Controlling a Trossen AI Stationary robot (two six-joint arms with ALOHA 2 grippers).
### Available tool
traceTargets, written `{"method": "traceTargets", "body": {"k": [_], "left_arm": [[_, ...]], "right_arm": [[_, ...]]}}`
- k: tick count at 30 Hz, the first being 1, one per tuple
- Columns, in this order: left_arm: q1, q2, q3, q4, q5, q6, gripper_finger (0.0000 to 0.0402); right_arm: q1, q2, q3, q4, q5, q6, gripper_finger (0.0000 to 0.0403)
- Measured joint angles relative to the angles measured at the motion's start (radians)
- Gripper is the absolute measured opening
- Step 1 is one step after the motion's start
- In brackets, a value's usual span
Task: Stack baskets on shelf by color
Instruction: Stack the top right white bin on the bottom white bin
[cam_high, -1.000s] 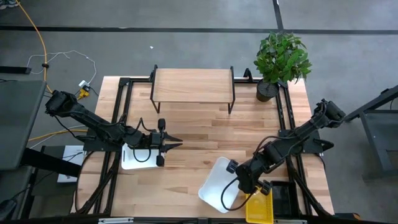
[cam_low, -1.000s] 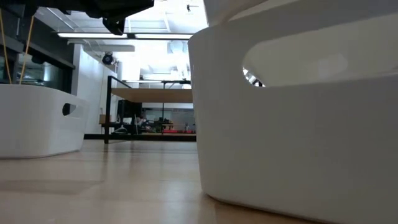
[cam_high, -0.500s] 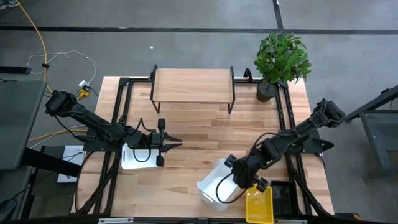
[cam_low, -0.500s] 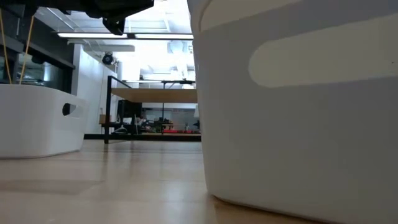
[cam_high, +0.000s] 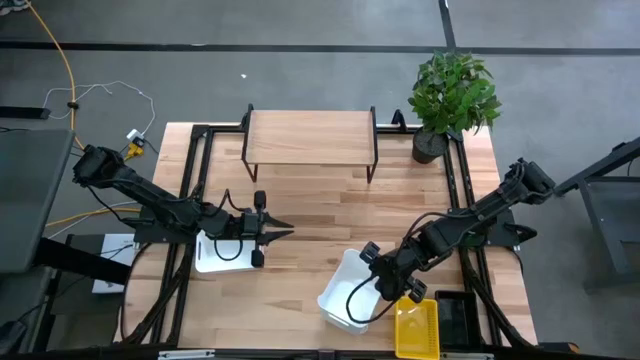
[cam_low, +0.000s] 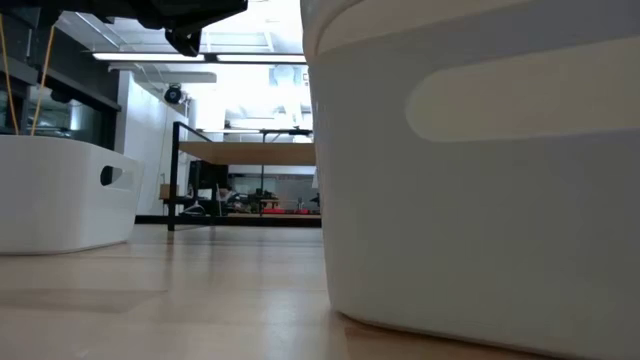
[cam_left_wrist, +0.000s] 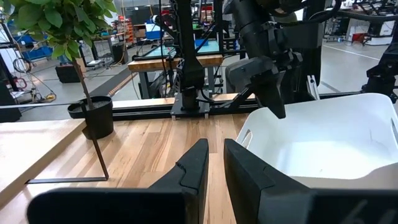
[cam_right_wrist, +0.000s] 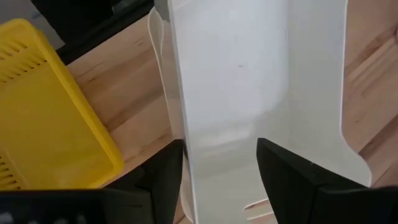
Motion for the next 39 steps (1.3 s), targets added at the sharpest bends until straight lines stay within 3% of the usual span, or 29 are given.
{"method": "traceTargets", "body": {"k": [12, 19, 24, 39], "left_arm": [[0.000, 0.000, 0.000, 0.000, 0.000, 0.000, 0.0042], [0.000, 0.000, 0.000, 0.000, 0.000, 0.000, 0.0042], [0.000, 0.000, 0.000, 0.000, 0.000, 0.000, 0.0042], [0.000, 0.000, 0.000, 0.004, 0.002, 0.000, 0.0042]], "right_arm": [[0.001, -0.118, 0.000, 0.004, -0.007, -0.006, 0.0193], [-0.002, -0.151, 0.000, 0.119, -0.227, 0.001, 0.0193], [-0.002, -0.149, 0.000, 0.177, -0.217, 0.029, 0.0193], [-0.001, -0.052, 0.000, 0.661, -0.296, 0.240, 0.0193]]}}
